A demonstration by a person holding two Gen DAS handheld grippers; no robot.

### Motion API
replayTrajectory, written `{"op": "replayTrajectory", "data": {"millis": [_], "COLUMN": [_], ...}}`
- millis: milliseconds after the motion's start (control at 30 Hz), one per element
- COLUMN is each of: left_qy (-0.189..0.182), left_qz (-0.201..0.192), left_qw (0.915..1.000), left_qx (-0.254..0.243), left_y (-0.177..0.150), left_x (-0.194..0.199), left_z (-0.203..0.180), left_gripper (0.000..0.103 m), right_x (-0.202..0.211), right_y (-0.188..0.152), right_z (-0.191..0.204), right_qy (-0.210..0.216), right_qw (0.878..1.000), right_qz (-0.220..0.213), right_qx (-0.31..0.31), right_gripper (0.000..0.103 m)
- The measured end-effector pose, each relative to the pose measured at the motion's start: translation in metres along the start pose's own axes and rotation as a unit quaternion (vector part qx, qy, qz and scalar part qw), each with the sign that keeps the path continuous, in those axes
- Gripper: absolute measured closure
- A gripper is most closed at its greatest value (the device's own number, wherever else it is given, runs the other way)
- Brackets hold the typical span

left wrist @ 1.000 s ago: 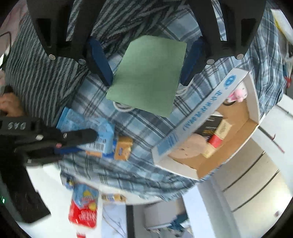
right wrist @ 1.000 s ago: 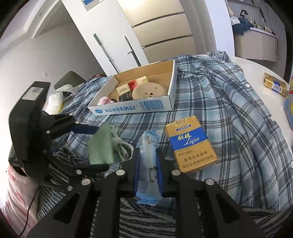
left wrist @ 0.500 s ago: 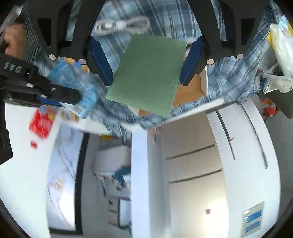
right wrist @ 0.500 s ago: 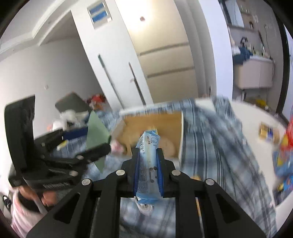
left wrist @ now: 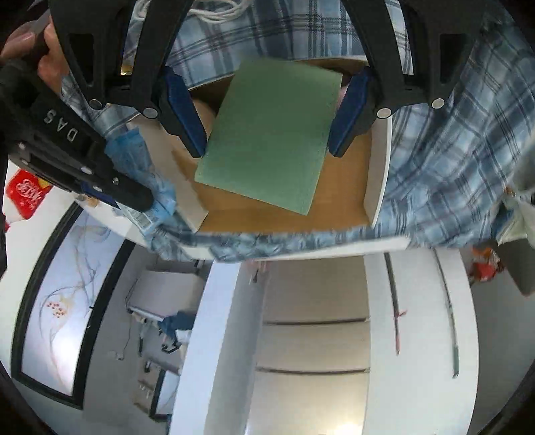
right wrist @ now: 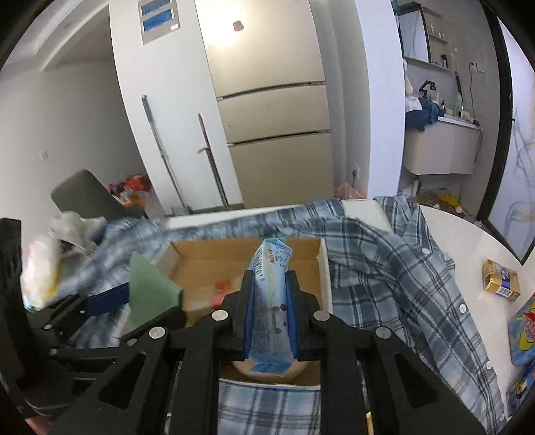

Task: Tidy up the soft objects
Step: 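Open the left gripper to drop the card while the right releases the packet inside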

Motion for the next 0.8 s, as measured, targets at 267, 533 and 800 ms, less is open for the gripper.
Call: {"op": "replayTrajectory", "data": {"millis": [267, 533, 800], "left_qy": [0.001, -0.003, -0.001], "left_qz": [-0.024, -0.048, -0.048], "left_qw": [0.9995, 0.9987, 0.9988], "left_qx": [0.02, 0.014, 0.001], "left_y": [-0.002, 0.006, 0.008], "left_x": [0.001, 0.009, 0.011], "left_z": [0.013, 0.01, 0.005], "left_gripper": [0.026, 0.026, 0.024], "right_x": [-0.02, -0.019, -0.013], "right_y": [-0.026, -0.033, -0.033], "right_z": [0.013, 0.026, 0.029], "right_qy": [-0.033, -0.024, 0.001], "right_qw": [0.998, 0.996, 0.996], "right_qz": [0.002, -0.009, -0.024], "right_qx": [0.059, 0.09, 0.086], "right_gripper": [0.087, 0.087, 0.086]}}
Point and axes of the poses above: each gripper's, at about its wrist camera, not at the fingertips, and x roughly against the way its jaws point, z to its left, y to its top, the point moved 3 cm from there along -x, roughly the way its jaws point, and after that the axes turned 15 degrees about -y, right-handed, at the moved point
